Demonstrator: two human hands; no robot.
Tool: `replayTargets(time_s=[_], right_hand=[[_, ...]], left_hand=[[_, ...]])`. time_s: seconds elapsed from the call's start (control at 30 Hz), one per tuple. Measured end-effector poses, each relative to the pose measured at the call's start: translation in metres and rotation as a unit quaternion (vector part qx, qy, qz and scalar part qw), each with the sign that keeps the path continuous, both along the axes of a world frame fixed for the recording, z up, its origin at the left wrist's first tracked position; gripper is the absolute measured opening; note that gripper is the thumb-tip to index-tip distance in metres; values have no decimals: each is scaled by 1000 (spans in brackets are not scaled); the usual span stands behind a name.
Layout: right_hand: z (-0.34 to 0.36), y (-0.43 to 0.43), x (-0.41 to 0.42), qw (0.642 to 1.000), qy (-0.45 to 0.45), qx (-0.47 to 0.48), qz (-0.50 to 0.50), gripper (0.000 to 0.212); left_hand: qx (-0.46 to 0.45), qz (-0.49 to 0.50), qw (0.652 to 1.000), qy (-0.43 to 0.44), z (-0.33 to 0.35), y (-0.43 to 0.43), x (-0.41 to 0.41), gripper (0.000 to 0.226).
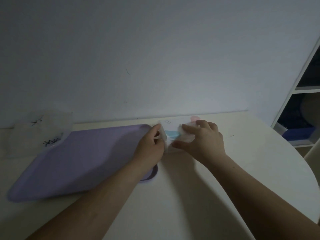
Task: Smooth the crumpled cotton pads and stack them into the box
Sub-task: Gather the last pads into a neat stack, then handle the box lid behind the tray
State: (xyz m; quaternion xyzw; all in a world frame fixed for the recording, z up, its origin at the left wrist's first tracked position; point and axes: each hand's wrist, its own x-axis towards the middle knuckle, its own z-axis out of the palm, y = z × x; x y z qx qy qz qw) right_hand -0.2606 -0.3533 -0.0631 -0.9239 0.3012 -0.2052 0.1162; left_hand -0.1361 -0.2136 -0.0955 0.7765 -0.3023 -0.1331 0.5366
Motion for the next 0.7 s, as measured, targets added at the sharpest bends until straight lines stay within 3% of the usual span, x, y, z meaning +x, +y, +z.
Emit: replayTargets(time_s=[0.1, 0.23, 0.33, 0.53, 0.7], right_hand=[[-3, 9, 11, 997, 45, -58, 18, 66], [-5, 22, 26, 990, 87, -102, 46, 55], [-1, 23, 30, 986, 92, -125, 65, 49], [-4, 6, 12, 982, 42, -135, 127, 67], [-2, 12, 21, 980, 55, -152, 112, 52]], left_hand=[[9, 23, 999, -31, 2, 1, -3, 51], [80, -4, 971, -227, 6, 14, -1, 51], [133, -27, 945, -297, 11, 20, 8, 50], [167, -24, 932, -322, 17, 18, 11, 39], [172, -53, 936, -302, 18, 20, 14, 49]])
